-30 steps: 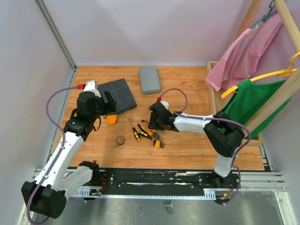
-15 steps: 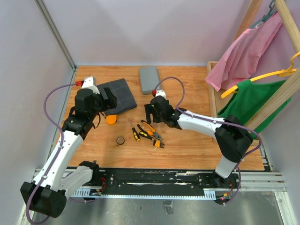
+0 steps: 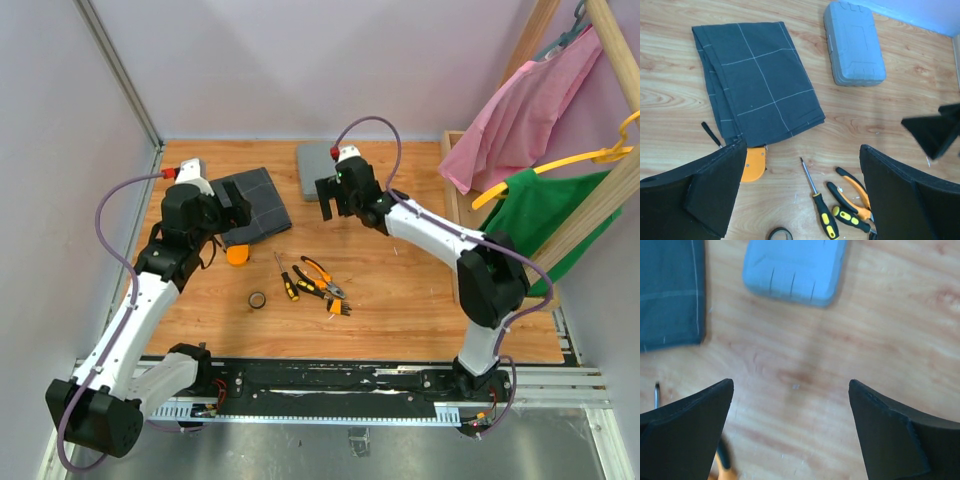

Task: Sort the tools into containers
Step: Move the pliers to the center of the board.

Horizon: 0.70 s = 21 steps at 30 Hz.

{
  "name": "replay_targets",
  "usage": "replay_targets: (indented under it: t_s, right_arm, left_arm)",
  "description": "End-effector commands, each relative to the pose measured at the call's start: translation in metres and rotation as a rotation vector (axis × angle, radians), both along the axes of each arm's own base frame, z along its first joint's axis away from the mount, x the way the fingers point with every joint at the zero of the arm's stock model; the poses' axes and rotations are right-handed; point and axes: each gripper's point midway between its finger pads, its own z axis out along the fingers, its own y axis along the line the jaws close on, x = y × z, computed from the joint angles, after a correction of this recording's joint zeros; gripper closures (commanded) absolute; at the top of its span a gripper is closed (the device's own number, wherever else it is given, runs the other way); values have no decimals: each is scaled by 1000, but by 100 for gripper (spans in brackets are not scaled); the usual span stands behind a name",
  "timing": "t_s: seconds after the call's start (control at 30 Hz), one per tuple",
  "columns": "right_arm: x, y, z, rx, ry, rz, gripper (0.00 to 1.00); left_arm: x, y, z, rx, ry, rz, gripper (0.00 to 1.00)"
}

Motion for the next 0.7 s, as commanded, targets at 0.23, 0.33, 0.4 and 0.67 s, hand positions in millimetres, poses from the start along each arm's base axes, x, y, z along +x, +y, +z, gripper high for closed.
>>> replay_targets:
  t_s: [0.23, 0.33, 0.4, 0.67]
  right_arm:
    - [106, -2, 4, 198, 47, 14, 1]
    - [131, -13, 1, 242, 54, -20, 1]
    - [143, -14, -2, 286, 63, -9, 1]
    - [179, -7, -19, 449, 116, -26, 3]
  left_arm:
    - [24, -29, -22, -235, -18, -25, 1]
    - [47, -42, -21, -293, -37, -45, 1]
    - [66, -50, -23, -317, -45, -64, 2]
    - [147, -73, -45, -308, -51, -101, 9]
